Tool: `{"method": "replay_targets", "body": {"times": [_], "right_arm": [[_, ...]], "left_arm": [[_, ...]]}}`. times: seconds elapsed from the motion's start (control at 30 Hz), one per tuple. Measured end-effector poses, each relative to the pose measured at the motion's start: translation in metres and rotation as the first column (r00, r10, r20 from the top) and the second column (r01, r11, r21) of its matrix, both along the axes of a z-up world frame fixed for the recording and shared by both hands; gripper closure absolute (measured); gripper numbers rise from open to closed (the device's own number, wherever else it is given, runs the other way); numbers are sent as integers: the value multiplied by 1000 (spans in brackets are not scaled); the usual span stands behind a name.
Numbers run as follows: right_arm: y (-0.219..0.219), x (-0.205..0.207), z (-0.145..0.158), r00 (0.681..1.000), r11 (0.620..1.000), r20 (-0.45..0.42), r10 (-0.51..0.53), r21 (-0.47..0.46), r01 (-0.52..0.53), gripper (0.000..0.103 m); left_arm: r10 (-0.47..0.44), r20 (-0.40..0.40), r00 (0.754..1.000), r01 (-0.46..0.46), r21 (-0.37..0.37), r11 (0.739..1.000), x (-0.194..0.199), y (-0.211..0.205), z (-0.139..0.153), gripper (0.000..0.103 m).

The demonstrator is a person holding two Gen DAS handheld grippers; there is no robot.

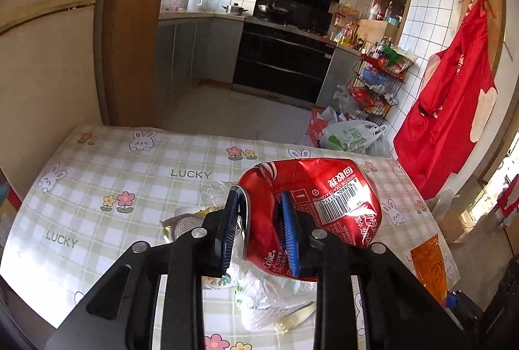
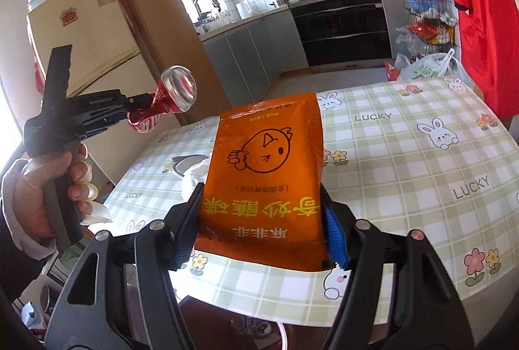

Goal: Collect trash
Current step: 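Drop the orange bag into the pink bin with the right tool while the left carries the Coke can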

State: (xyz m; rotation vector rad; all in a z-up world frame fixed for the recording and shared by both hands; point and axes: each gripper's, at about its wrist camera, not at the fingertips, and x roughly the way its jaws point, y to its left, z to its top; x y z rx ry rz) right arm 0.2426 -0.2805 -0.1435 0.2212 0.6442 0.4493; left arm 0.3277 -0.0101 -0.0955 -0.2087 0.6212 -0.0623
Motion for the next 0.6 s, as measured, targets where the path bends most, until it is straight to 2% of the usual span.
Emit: {"method": "replay_targets", "body": {"times": [0.1, 0.33, 0.5, 0.6], "right_arm": [[6, -22, 7, 1000, 1000, 11, 17, 13, -17, 38], [29, -75, 7, 995, 996, -19, 93, 3, -93, 38], [52, -108, -11, 986, 990, -87, 141, -20, -143, 38], [67, -116, -22, 977, 987, -146, 156, -9, -159, 38]], "left_arm": [[14, 44, 999, -13, -4, 1000, -37, 16, 8, 77], [-8, 47, 999, 9, -40, 999, -124, 48, 1, 77], [9, 48, 999, -7, -52, 999, -179, 69, -10, 77], [30, 42, 999, -27, -72, 997, -195, 82, -15, 77]]}}
